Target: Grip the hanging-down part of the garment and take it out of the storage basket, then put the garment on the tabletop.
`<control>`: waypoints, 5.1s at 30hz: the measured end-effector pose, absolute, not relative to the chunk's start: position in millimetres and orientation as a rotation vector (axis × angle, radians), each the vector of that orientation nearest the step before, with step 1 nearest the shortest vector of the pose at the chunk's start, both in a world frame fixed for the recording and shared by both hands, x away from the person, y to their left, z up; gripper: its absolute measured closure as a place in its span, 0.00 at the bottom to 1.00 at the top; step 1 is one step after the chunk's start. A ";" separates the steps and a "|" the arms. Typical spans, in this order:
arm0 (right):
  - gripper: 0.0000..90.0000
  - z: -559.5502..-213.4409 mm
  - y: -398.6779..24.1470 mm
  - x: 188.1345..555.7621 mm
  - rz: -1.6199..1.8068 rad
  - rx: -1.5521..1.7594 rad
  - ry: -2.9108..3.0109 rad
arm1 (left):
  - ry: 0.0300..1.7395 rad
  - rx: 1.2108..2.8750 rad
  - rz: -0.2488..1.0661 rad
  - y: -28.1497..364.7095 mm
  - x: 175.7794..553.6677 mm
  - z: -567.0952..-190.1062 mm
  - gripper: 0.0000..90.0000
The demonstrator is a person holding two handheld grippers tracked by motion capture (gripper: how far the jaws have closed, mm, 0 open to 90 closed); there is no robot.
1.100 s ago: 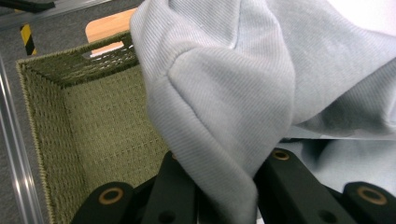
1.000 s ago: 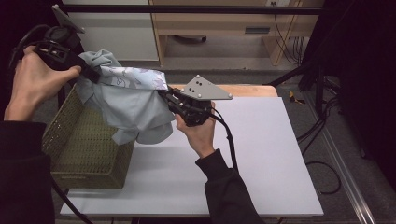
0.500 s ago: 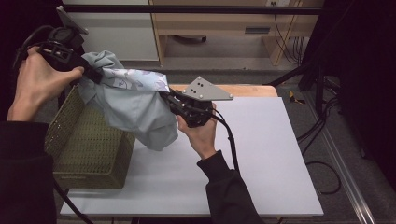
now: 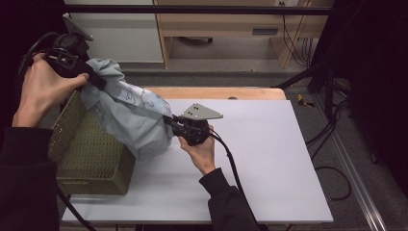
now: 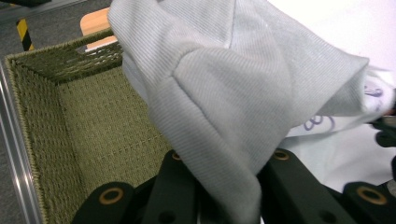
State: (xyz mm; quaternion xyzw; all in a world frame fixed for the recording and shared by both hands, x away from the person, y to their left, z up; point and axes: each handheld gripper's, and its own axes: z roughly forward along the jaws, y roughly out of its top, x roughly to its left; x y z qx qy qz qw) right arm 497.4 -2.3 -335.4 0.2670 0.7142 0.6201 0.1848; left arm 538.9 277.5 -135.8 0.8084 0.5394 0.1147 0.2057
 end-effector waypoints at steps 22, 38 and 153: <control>0.20 -349.0 -68.1 467.7 1.744 0.823 1.923 | 1.477 2.277 0.290 272.7 541.9 -145.9 0.89; 0.02 -375.6 -150.0 435.1 1.628 0.957 1.857 | 1.479 2.259 0.280 279.4 541.5 -148.8 0.89; 0.00 -416.9 -220.9 377.3 1.600 1.073 1.750 | 0.859 2.482 0.183 79.1 521.3 -223.1 0.89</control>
